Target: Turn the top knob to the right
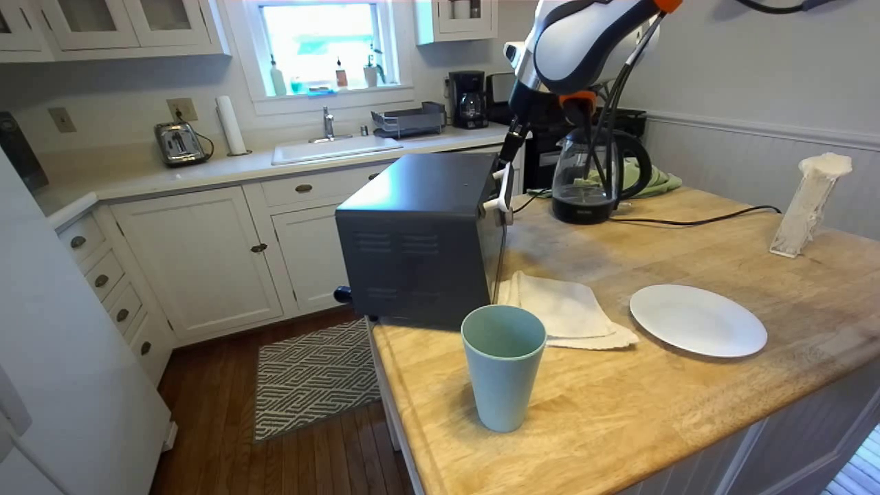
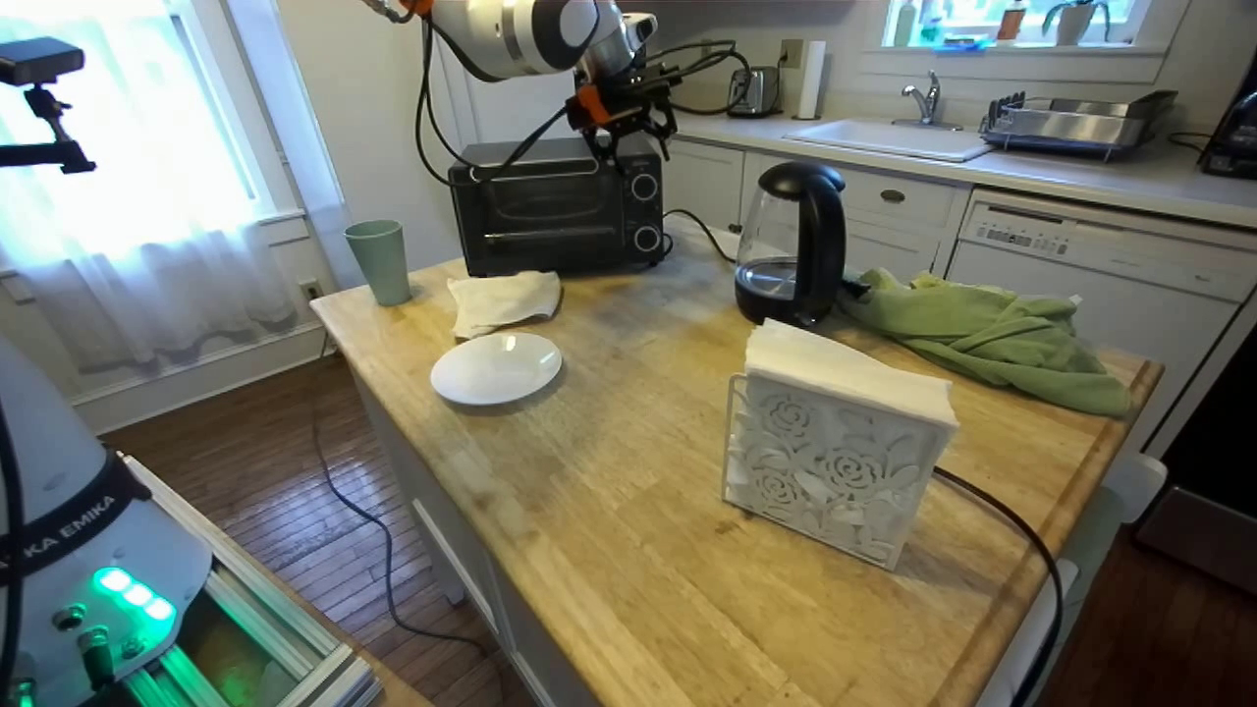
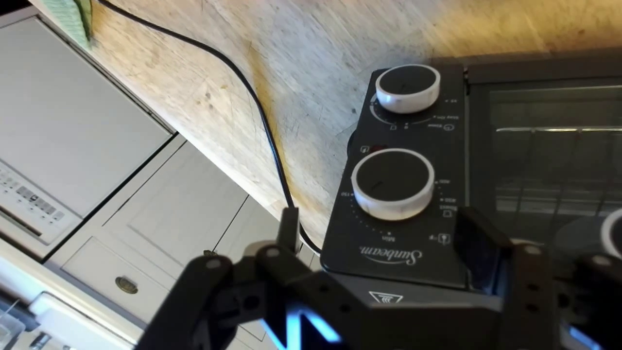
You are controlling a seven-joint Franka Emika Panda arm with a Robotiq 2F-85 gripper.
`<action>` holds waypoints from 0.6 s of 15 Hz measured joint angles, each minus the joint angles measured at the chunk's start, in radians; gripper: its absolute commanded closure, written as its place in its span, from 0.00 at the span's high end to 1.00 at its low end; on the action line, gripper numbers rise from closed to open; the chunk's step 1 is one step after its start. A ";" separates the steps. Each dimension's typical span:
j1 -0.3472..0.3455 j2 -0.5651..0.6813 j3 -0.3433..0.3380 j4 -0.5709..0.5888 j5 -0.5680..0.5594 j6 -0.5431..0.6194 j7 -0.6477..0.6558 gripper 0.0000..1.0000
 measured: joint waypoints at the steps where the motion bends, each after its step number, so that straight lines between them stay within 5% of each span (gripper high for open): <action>1: 0.000 0.000 -0.001 0.001 0.000 -0.008 0.000 0.81; 9: -0.005 -0.001 -0.002 0.014 0.016 -0.091 -0.022 0.74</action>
